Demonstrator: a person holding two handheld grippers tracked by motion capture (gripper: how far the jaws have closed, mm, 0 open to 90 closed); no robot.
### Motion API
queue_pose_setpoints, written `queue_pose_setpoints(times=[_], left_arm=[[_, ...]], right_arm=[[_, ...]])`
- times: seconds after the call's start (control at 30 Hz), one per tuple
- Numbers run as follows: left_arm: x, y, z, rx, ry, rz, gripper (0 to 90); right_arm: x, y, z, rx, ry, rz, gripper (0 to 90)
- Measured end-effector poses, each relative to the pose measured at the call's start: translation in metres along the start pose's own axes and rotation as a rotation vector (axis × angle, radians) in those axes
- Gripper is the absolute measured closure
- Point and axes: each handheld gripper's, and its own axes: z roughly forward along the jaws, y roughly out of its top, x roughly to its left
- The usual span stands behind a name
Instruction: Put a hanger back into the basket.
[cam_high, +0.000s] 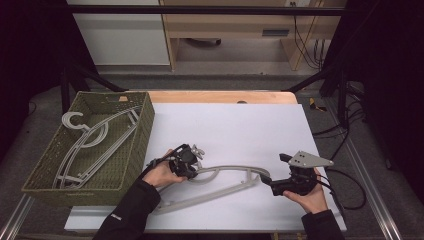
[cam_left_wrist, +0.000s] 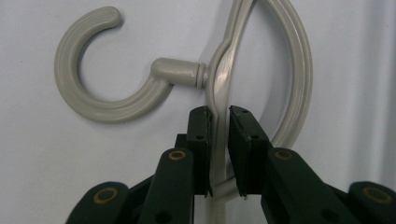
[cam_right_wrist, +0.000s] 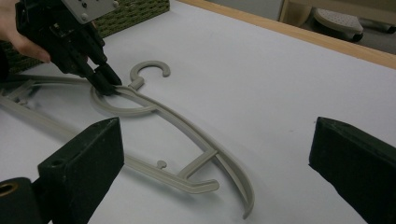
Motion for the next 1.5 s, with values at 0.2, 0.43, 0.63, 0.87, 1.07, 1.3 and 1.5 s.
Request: queue_pose_setpoints(times=[0.2,0.43,0.63,0.87,1.07,1.3,1.5], left_arm=[[-0.008,0.002,0.001,0.013,0.050,0.023,78.9],[-0.014,0.000,0.000,0.005,0.083,0.034,82.3],[-0.018,-0.002,-0.001,-0.012,0.107,0.029,82.5],[-0.020,-0.006,-0.015,-0.046,0.146,0.011,82.7],[-0.022,-0.009,-0.031,-0.098,0.163,-0.032,82.7],[-0.025,-0.006,-0.048,-0.108,0.215,-0.058,82.7],[-0.028,0.000,-0.063,-0.141,0.231,-0.066,82.9]], right_arm=[[0.002,0.001,0.002,0.000,0.007,-0.004,3.6],[0.002,0.001,0.000,0.000,0.006,-0.004,3.7],[0.001,0.002,-0.001,-0.006,0.002,-0.003,3.7],[0.001,0.002,-0.003,-0.009,0.002,-0.001,3.7],[0.000,0.002,-0.004,-0.011,0.000,-0.002,3.9],[0.000,0.003,-0.006,-0.019,0.000,0.004,3.9],[-0.001,0.003,-0.008,-0.025,-0.002,0.003,3.9]])
